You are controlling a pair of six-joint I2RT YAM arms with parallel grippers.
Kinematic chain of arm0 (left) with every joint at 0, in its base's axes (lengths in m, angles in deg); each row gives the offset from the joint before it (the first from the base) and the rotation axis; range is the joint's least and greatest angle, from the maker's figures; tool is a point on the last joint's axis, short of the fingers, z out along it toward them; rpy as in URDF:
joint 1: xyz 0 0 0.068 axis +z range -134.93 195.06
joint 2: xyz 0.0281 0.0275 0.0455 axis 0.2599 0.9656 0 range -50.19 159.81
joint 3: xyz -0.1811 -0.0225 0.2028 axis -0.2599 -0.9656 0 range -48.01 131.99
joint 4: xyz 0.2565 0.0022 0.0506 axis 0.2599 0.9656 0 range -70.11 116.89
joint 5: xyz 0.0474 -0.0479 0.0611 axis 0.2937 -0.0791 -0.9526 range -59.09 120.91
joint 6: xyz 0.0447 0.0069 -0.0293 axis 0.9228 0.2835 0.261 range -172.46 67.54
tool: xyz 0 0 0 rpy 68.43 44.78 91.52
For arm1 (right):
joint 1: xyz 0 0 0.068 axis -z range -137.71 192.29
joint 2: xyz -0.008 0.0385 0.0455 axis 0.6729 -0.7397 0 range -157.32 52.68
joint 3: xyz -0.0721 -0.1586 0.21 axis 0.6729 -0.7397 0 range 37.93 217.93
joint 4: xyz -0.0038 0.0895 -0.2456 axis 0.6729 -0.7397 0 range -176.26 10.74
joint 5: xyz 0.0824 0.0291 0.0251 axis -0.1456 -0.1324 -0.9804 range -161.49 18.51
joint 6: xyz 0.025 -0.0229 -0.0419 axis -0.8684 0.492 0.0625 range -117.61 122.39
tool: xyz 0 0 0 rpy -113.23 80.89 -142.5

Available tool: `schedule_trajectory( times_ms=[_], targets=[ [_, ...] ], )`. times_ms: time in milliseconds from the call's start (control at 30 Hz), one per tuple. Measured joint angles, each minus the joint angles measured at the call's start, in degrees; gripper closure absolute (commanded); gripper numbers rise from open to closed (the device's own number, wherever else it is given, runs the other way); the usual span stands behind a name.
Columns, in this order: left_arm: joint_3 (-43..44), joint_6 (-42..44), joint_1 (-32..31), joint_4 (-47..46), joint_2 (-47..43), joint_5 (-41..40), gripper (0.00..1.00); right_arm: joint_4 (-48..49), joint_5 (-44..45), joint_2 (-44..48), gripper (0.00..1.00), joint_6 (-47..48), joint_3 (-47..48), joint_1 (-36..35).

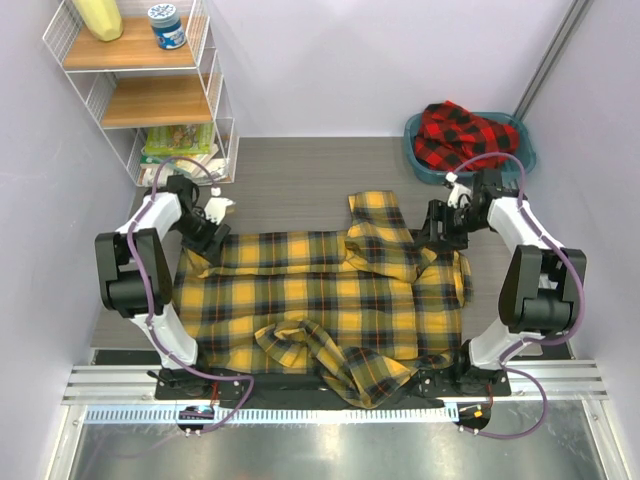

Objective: Fold and stack the long sleeve shirts
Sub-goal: Fold the shirt

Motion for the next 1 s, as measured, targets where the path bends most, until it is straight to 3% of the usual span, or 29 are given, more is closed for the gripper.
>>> schedule_trajectory(
  times_ms=[133,333,700,800,1000],
  targets=[
    [1.49,-3.5,0.83,1.64,1.22,0.28,0.34,0.11,-2.01,-1.75,0.28,-0.68,-0.66,1.36],
    [2.19,-5.86,1.6,3.98,1.11,1.01,0.37,0.33,-4.04,-2.25,0.32,-1.79,-2.1,1.9],
    [-0.17,-7.06,1.73,3.89,-0.61,0.5,0.33,1.36,-4.31,-3.41,0.35,-3.85,-3.13,9.22],
    [-0.28,-7.1,1.79,3.87,-0.61,0.55,0.31,2.45,-4.59,-4.37,0.4,-4.17,-3.13,9.14],
    [-0.17,-8.04,2.43,4.15,-0.55,2.34,0.34,4.74,-4.98,-8.79,0.62,-5.33,-3.17,8.96]
  ],
)
